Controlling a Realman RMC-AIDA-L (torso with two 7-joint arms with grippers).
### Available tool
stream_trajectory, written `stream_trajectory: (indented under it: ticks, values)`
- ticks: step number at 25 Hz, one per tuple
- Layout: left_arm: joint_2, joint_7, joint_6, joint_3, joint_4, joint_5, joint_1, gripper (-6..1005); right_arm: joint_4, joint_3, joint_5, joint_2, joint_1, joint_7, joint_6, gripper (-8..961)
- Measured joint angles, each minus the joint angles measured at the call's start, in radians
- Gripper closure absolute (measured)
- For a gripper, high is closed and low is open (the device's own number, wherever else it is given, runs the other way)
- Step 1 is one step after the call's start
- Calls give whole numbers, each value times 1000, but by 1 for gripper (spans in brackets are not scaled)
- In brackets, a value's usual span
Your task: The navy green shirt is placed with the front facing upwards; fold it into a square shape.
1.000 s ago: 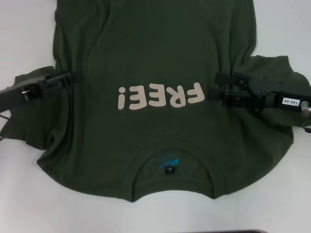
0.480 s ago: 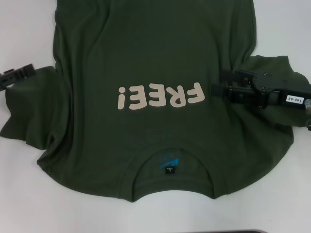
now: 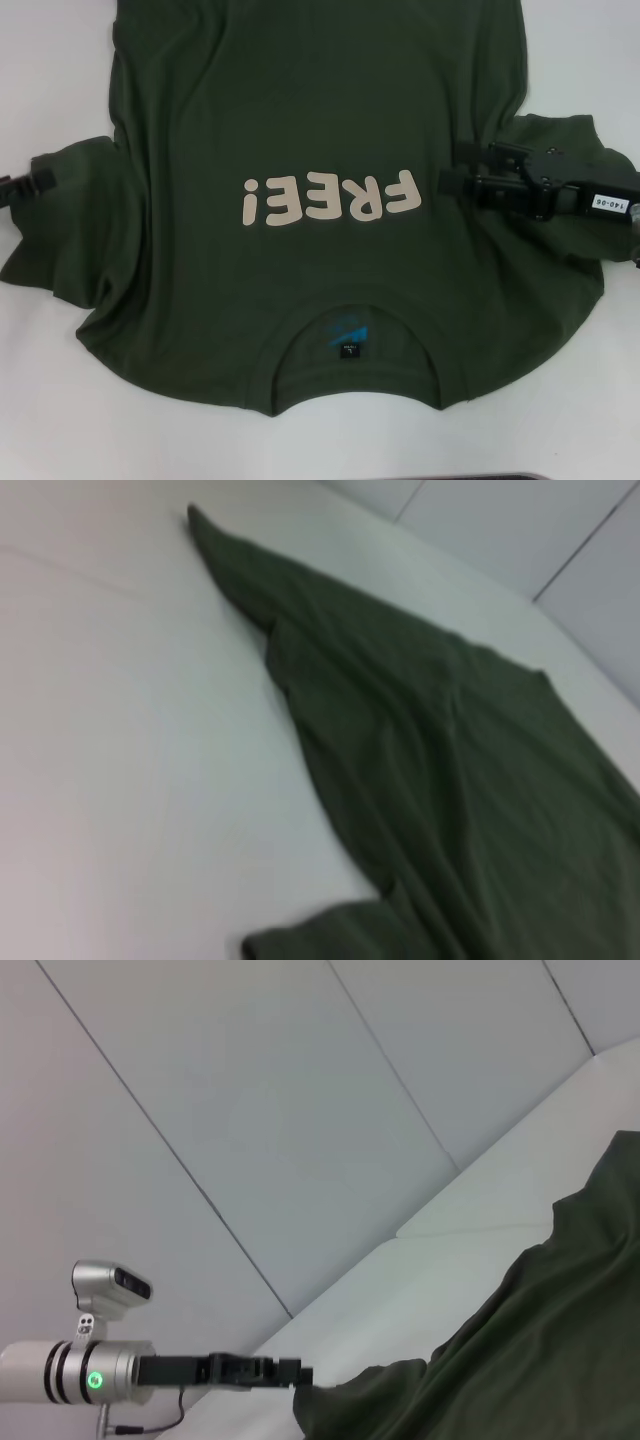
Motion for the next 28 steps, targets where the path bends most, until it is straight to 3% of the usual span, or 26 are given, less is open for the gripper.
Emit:
stream_trajectory:
  ticks: [28]
  values:
    - [0,-1,17,9,7,87,-13,165,4,15,0,-1,-1,2,-6,42]
